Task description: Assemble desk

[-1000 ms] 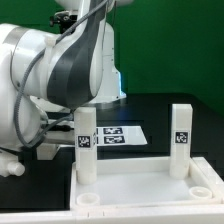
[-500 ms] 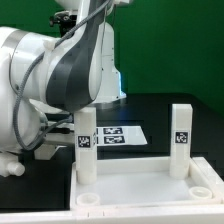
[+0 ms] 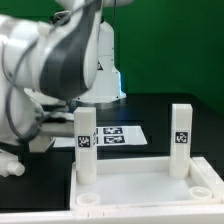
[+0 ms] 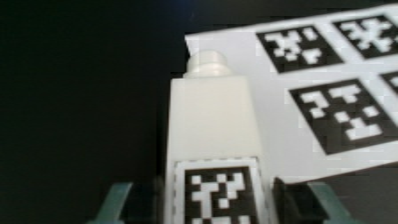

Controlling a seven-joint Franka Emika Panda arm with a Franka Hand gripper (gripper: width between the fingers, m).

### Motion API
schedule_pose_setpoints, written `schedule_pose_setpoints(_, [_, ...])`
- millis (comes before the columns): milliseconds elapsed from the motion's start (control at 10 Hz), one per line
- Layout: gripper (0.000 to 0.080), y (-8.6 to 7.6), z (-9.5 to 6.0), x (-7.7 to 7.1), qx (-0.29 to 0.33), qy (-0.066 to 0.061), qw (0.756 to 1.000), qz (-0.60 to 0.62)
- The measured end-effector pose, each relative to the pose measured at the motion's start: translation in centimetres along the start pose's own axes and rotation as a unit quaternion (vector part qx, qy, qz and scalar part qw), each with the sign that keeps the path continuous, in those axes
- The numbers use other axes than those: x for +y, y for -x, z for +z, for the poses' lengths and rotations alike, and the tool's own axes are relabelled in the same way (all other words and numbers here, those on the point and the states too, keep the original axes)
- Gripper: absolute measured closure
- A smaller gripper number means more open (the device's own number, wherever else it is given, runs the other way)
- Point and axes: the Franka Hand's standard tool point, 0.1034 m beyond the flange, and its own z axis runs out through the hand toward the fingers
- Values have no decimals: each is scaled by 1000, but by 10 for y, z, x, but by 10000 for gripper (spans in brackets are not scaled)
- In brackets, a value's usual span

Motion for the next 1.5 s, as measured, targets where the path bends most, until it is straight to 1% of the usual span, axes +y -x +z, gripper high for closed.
schedule_pose_setpoints(100, [517, 10, -28, 1, 39, 2, 999, -10])
schedule_pose_setpoints(200, [517, 20, -54, -3, 90, 3, 996, -18])
schedule_pose_setpoints(300, [517, 14, -51, -1, 134, 6, 991, -20])
schedule_pose_setpoints(400, [517, 15, -44, -1, 144, 5, 989, -20])
schedule_pose_setpoints(500, [517, 12, -53, -1, 179, 7, 984, -23])
schedule_pose_setpoints(600, [515, 20, -71, -2, 205, 1, 978, -30])
schedule_pose_setpoints(700, [515, 28, -100, -6, 229, 0, 973, -35])
schedule_pose_setpoints(800, [515, 26, -133, -11, 282, 7, 958, -47])
schedule_pose_setpoints(900, [515, 28, -154, -19, 337, 17, 939, -63])
schedule_pose_setpoints(1000, [515, 27, -154, -25, 392, 21, 917, -64])
schedule_pose_setpoints(1100, [515, 28, -147, -23, 414, 19, 908, -64])
schedule_pose_setpoints(1200, [515, 26, -151, -20, 442, 22, 895, -60])
schedule_pose_setpoints(1300, [515, 26, -157, -24, 463, 26, 884, -59])
schedule_pose_setpoints(1400, [515, 29, -179, -41, 494, 34, 866, -70])
schedule_pose_setpoints(1500, [515, 31, -197, -57, 523, 42, 848, -79])
